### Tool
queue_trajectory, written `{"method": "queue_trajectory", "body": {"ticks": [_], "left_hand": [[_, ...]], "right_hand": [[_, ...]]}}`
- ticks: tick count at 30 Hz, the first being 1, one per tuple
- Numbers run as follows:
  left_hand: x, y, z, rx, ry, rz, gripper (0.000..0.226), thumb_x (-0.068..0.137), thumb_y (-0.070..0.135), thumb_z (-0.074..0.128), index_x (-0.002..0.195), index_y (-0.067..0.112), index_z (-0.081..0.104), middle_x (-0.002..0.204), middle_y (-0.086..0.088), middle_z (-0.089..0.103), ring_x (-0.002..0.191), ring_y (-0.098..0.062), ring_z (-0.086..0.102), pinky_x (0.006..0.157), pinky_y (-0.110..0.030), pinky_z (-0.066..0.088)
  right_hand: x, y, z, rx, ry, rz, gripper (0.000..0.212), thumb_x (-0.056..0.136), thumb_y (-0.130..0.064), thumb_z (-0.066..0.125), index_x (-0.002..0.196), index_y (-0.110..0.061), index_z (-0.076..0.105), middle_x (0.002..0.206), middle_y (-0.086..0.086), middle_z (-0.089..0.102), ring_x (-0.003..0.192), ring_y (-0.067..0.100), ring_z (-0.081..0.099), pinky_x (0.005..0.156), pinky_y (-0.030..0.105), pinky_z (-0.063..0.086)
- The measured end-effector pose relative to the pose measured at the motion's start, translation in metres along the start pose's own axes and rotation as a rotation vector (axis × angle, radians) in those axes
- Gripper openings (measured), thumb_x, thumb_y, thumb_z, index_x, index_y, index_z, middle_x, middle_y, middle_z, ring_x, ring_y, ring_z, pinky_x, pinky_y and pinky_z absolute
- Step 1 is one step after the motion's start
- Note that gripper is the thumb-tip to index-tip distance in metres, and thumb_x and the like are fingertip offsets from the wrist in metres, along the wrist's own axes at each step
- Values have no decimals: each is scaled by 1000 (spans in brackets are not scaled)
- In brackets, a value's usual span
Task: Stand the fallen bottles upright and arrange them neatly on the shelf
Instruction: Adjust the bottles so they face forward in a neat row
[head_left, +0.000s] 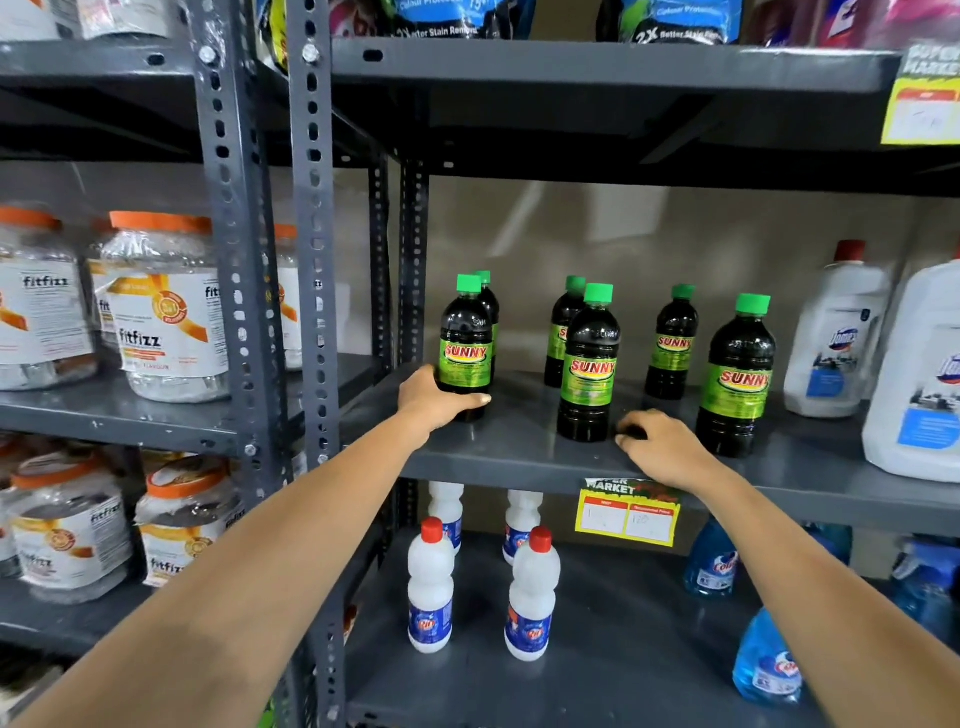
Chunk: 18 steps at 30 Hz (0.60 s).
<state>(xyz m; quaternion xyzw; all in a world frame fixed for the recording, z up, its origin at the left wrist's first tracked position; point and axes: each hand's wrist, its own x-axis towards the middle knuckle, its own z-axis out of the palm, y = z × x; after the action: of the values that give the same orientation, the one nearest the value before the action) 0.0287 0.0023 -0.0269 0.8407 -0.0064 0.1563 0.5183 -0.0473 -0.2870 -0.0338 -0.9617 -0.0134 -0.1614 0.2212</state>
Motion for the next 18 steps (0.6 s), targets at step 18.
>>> {"method": "queue_trajectory", "body": {"ticks": [18], "left_hand": [[-37, 0, -14, -64, 92, 96, 111, 57, 60, 83, 142, 9, 33, 137, -10, 51, 126, -25, 48, 101, -38, 43]], "right_hand": [[-16, -11, -15, 349, 114, 127, 53, 88, -32, 66, 137, -21, 48, 133, 3, 55, 110, 26, 58, 83, 33, 50]]}}
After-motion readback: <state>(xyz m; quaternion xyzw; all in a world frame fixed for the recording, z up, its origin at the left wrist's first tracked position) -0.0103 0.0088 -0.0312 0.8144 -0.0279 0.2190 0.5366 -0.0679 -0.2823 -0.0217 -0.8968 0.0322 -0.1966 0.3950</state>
